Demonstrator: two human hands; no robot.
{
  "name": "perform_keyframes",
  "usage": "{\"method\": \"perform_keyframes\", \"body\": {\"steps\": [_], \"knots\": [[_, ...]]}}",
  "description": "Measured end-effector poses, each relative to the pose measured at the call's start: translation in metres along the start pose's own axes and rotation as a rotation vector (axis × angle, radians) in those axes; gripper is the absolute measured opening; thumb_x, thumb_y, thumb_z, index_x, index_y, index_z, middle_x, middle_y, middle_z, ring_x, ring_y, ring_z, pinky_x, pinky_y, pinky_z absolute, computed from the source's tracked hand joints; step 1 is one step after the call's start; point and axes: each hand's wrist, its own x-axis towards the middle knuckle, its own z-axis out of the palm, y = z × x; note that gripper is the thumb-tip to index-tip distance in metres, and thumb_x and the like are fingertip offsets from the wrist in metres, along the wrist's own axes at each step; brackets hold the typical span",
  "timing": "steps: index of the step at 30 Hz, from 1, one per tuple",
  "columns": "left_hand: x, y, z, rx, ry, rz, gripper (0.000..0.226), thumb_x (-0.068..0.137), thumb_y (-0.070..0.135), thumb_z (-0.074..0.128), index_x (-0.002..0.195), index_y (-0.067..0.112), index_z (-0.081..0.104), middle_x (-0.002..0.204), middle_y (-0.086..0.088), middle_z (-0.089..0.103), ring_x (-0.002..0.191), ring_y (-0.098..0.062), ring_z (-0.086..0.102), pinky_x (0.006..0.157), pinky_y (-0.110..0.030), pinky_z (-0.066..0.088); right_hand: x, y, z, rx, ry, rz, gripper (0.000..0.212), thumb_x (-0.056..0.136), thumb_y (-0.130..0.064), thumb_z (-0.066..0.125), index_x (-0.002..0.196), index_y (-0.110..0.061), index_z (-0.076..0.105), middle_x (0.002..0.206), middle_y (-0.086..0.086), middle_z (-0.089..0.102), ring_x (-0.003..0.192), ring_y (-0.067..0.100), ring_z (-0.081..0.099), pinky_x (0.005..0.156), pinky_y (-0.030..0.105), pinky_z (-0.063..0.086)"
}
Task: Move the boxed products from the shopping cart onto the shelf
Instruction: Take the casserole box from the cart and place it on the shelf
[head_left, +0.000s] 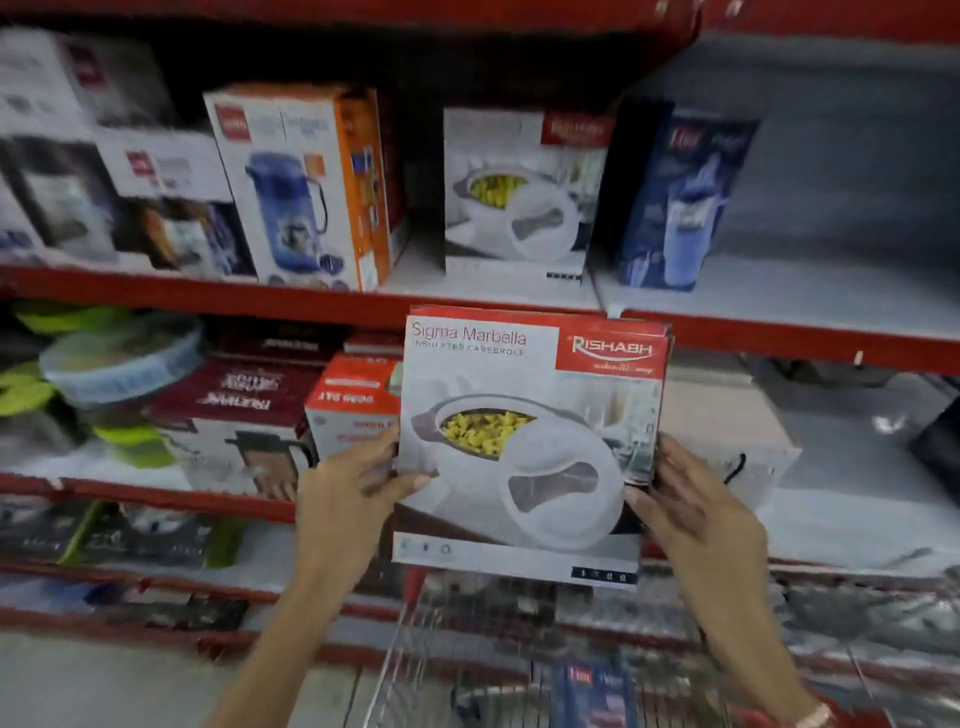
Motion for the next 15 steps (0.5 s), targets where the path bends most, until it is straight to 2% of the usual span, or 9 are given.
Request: {"method": "perform_keyframes", "body": {"steps": [2,4,7,9,10,12,14,15], "knots": [[0.019,0.025,-0.004,-0.105,0.041,0.088,0.046,0.072,0.006,0.075,0.114,0.024,0.066,0.107,0.008,0.071,0.101,-0.016,0.067,0.092,-0.048,0.053,0.021,-0.025,-0.001,0.03,0.026,-0.095,0.059,0.081,-0.009,0.07,0.125,-0.045,0.053,0.103,-0.046,0.058,0.088,-0.025,0.059,0.086,0.009,0.05],[0.044,0.052,-0.005,-0.127,0.091,0.208,0.055,0.071,0.006,0.077,0.121,0.025,0.061,0.114,0.005,0.068,0.102,-0.011,0.066,0.092,-0.042,0.054,0.049,-0.047,-0.002,0.032,0.065,-0.22,0.058,0.081,-0.011,0.071,0.131,-0.035,0.054,0.114,-0.037,0.062,0.099,-0.016,0.062,0.088,0.008,0.05],[0.091,0.088,0.0,-0.215,0.184,0.308,0.059,0.07,0.002,0.076,0.125,0.012,0.057,0.12,-0.001,0.062,0.098,-0.007,0.064,0.09,-0.032,0.056,0.1,-0.074,0.004,0.092,0.09,-0.361,0.062,0.082,-0.01,0.071,0.137,-0.029,0.049,0.129,-0.021,0.059,0.11,-0.007,0.061,0.094,0.015,0.051],[0.121,0.105,0.007,-0.207,0.219,0.362,0.061,0.072,0.0,0.075,0.128,0.009,0.053,0.121,0.004,0.056,0.097,0.002,0.059,0.087,-0.017,0.053,0.135,-0.084,0.014,0.126,0.116,-0.416,0.064,0.082,-0.008,0.071,0.138,-0.028,0.046,0.131,-0.023,0.055,0.108,-0.013,0.058,0.095,0.014,0.05],[0.136,0.109,0.011,-0.18,0.235,0.384,0.061,0.073,0.001,0.074,0.129,0.009,0.052,0.123,0.003,0.055,0.099,0.001,0.057,0.087,-0.013,0.05,0.151,-0.087,0.02,0.14,0.123,-0.436,0.065,0.083,-0.006,0.07,0.139,-0.026,0.045,0.128,-0.025,0.053,0.103,-0.022,0.054,0.092,0.008,0.048],[0.167,0.11,0.019,-0.138,0.267,0.417,0.06,0.075,0.003,0.074,0.13,0.008,0.051,0.129,-0.007,0.056,0.11,-0.012,0.057,0.09,-0.017,0.048,0.182,-0.084,0.032,0.15,0.131,-0.473,0.065,0.083,-0.002,0.068,0.14,-0.02,0.044,0.123,-0.026,0.052,0.097,-0.03,0.051,0.084,-0.003,0.043],[0.194,0.104,0.026,-0.099,0.286,0.437,0.058,0.076,0.004,0.073,0.13,0.009,0.052,0.13,-0.012,0.057,0.114,-0.018,0.057,0.09,-0.027,0.053,0.208,-0.075,0.044,0.134,0.149,-0.476,0.066,0.083,0.0,0.067,0.142,-0.018,0.042,0.12,-0.03,0.051,0.097,-0.029,0.052,0.084,-0.004,0.042],[0.206,0.1,0.031,-0.073,0.301,0.443,0.058,0.076,0.004,0.073,0.13,0.009,0.052,0.129,-0.011,0.058,0.112,-0.016,0.058,0.091,-0.029,0.054,0.219,-0.068,0.049,0.127,0.15,-0.469,0.067,0.083,0.0,0.067,0.142,-0.017,0.041,0.12,-0.032,0.05,0.098,-0.029,0.051,0.086,-0.003,0.042]]}}
